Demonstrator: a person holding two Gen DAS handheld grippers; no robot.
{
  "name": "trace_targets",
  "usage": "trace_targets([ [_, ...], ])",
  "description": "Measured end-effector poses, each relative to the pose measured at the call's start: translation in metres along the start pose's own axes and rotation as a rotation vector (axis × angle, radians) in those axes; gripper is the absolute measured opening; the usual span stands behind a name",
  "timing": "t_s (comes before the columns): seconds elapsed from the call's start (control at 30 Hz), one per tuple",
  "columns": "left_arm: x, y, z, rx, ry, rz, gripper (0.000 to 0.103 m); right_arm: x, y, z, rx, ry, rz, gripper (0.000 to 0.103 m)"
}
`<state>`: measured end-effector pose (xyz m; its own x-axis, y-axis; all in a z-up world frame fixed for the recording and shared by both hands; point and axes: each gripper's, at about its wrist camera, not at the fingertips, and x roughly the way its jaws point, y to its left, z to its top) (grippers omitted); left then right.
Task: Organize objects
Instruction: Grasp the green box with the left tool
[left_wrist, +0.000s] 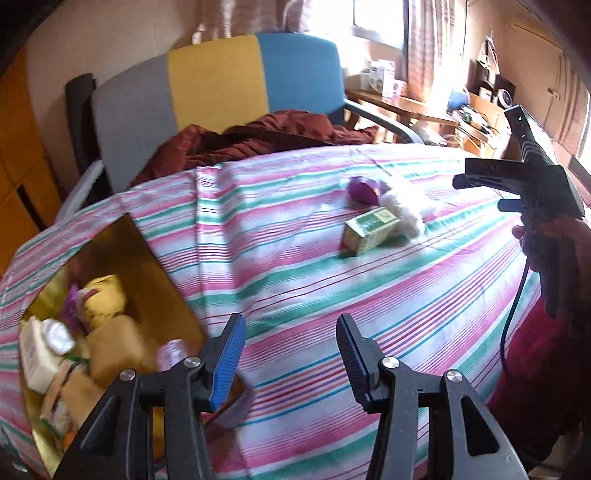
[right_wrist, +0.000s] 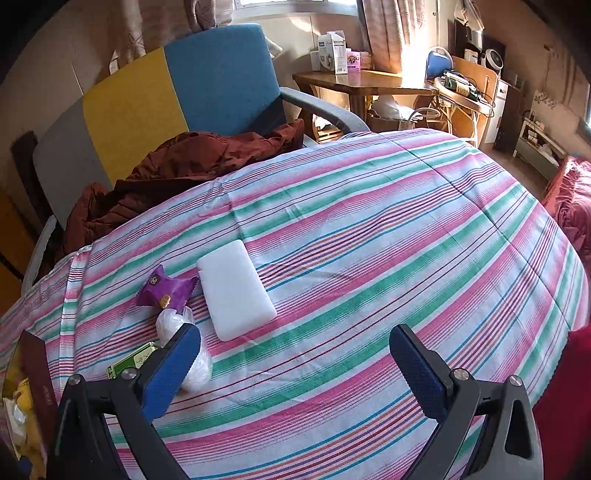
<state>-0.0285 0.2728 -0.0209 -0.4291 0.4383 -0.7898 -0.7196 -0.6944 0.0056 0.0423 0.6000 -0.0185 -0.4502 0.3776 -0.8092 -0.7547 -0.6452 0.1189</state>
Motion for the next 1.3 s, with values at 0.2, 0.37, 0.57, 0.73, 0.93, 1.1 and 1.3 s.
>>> trace_targets([
  [0.2,0.033,-0.025,0.024,0.055,0.035,-0.008,0.062,0.004,-0.007,-0.001,0.037,0.037,0.026,0.103],
  [0.37,0.059,-0.049,0.045,0.167,0.05,-0.019,0.072,0.004,-0.006,-0.001,0.039,0.046,0.052,0.103],
  [0.57,0.095,-0.068,0.071,0.227,0.081,-0.052,0.081,0.005,-0.006,0.0,0.04,0.065,0.083,0.103],
  [0.73,0.121,-0.077,0.085,0.256,0.091,-0.059,0.083,0.007,-0.012,0.001,0.074,0.077,0.105,0.103],
  [0.93,0.14,-0.08,0.096,0.241,0.1,-0.077,0.086,0.01,-0.013,0.0,0.083,0.094,0.119,0.103],
  [1.1,0.169,-0.081,0.097,0.232,0.146,-0.039,0.08,0.013,-0.012,0.0,0.081,0.101,0.121,0.103],
  [1.3,0.154,-0.062,0.086,0.075,0.127,-0.094,0.03,0.016,-0.013,-0.001,0.079,0.114,0.111,0.103],
])
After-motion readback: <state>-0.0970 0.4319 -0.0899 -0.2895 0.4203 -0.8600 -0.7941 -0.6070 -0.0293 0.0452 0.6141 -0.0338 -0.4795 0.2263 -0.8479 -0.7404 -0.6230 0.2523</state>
